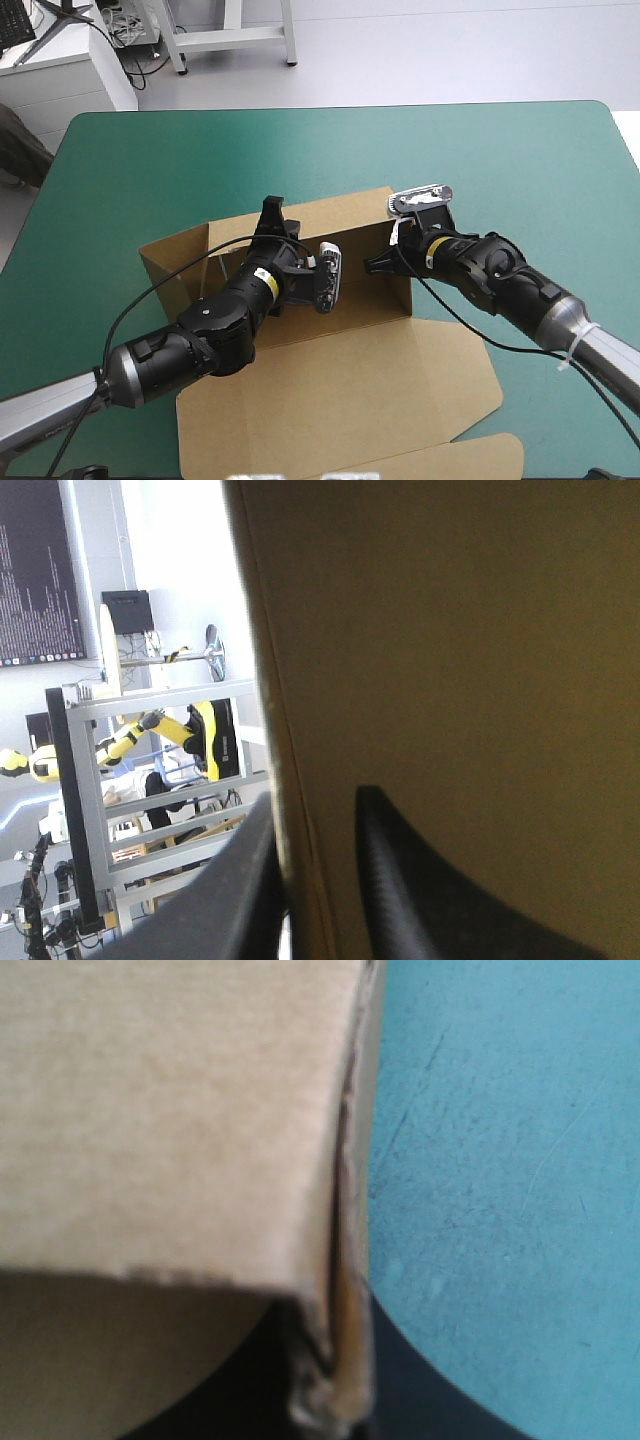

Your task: Fold the box

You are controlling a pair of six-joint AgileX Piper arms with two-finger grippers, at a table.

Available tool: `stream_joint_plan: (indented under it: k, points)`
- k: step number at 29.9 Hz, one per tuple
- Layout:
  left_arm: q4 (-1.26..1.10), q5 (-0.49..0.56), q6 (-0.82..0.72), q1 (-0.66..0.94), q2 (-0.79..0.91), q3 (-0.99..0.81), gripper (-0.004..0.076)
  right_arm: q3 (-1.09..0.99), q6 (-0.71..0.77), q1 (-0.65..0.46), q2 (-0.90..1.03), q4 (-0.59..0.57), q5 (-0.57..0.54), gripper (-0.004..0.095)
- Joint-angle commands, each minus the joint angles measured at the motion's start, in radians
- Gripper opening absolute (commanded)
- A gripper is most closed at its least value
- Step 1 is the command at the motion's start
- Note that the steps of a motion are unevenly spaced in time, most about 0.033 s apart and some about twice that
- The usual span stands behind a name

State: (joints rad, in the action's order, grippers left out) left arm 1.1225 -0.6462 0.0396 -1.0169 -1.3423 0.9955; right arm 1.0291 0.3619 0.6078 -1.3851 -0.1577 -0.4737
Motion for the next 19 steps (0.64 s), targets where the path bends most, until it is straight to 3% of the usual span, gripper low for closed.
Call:
stream_joint_plan:
  k: [1, 5, 11, 19]
  points:
    - [0.007, 0.027, -0.006, -0.009, 0.053, 0.025, 0.0293, 0.022, 0.032, 0.004, -0.022, -0.028, 0.055, -0.0015]
    - [-0.031, 0.041, -0.006, -0.012, 0.079, 0.025, 0.0377, 0.044, 0.071, 0.002, -0.046, -0.076, 0.06, -0.0015]
    - [-0.078, 0.044, -0.008, -0.062, 0.12, 0.025, 0.0379, 0.064, 0.086, -0.044, -0.055, -0.079, 0.057, -0.0015]
    - [-0.065, 0.027, -0.04, -0.077, 0.157, 0.034, 0.0372, 0.091, 0.084, -0.066, -0.055, -0.08, -0.048, -0.0015]
